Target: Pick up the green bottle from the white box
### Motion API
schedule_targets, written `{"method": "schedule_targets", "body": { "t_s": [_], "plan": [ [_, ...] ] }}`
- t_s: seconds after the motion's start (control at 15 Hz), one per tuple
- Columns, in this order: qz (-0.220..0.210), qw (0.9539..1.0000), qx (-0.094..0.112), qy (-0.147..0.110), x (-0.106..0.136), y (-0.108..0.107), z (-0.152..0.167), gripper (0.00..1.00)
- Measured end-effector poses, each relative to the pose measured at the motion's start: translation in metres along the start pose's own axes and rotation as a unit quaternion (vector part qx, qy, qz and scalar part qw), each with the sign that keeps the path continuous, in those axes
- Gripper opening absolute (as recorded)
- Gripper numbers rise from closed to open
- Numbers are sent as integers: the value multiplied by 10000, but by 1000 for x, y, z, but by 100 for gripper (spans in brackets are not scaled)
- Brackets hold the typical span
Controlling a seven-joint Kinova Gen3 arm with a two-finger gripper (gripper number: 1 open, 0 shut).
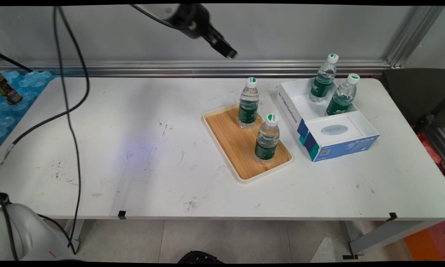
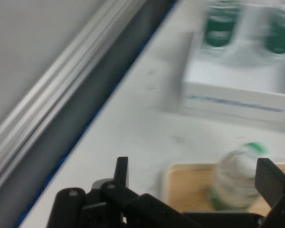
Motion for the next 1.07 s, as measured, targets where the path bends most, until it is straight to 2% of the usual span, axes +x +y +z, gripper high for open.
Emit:
{"method": "schedule_targets", "body": {
  "t_s": [0.2, 0.47, 0.73, 1.07],
  "plan": [
    [428, 9976, -550, -13, 20, 28, 30, 100],
    [789, 9919, -994, -11, 42, 56, 74, 100],
    [1026, 9869, -1241, 46, 61, 80, 126, 100],
    [1033, 9863, -1280, 83, 76, 96, 187, 100]
  ]
}}
